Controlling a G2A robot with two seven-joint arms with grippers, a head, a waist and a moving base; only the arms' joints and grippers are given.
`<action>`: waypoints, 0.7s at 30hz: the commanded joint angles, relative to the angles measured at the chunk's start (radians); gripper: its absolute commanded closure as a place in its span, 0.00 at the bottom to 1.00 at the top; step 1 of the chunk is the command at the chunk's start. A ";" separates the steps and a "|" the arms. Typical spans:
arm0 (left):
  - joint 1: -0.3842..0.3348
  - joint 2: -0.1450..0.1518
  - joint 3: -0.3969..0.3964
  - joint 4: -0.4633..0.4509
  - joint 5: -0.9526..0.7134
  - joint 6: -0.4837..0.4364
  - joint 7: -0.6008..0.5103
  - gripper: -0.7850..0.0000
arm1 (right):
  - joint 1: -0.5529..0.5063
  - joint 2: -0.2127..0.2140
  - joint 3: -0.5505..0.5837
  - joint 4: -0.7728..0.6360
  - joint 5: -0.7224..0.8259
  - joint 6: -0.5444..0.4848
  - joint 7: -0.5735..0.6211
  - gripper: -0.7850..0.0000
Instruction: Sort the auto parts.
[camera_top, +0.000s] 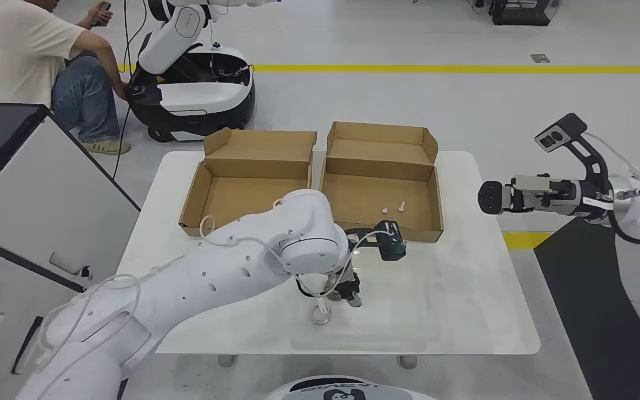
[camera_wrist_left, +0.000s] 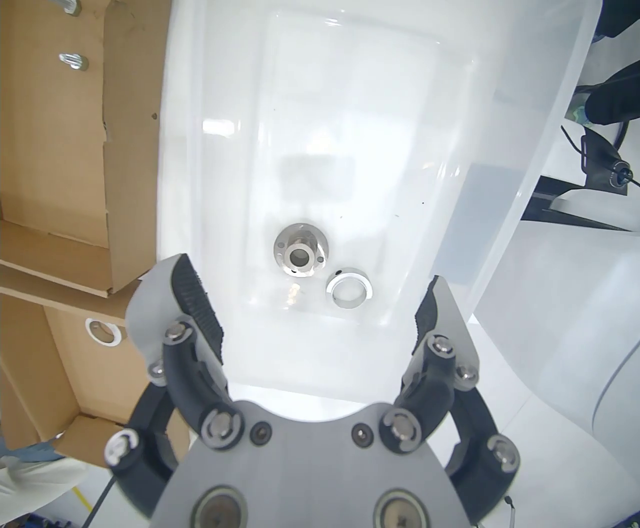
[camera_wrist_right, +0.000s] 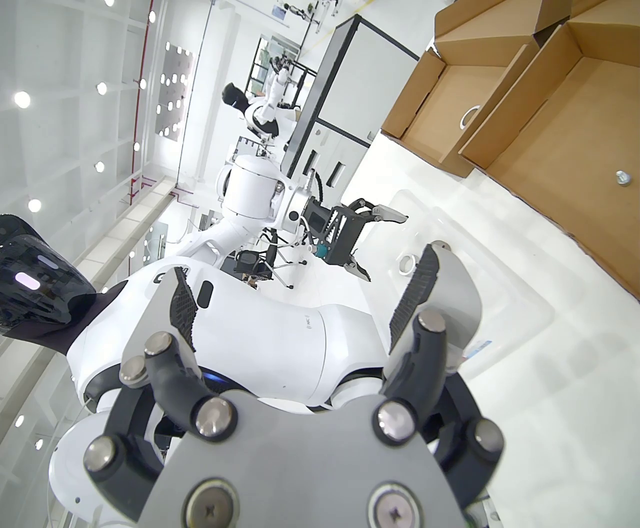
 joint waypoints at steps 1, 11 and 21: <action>0.027 0.000 0.014 0.000 -0.010 -0.021 0.033 0.00 | 0.000 0.000 0.000 0.000 0.000 0.000 0.000 0.00; 0.049 -0.015 0.070 0.048 0.019 -0.037 0.051 0.00 | 0.000 0.000 0.000 0.000 0.000 0.000 0.000 0.00; 0.065 -0.014 0.083 0.082 0.057 -0.029 0.065 0.00 | 0.000 0.000 0.000 0.000 0.000 0.000 0.000 0.00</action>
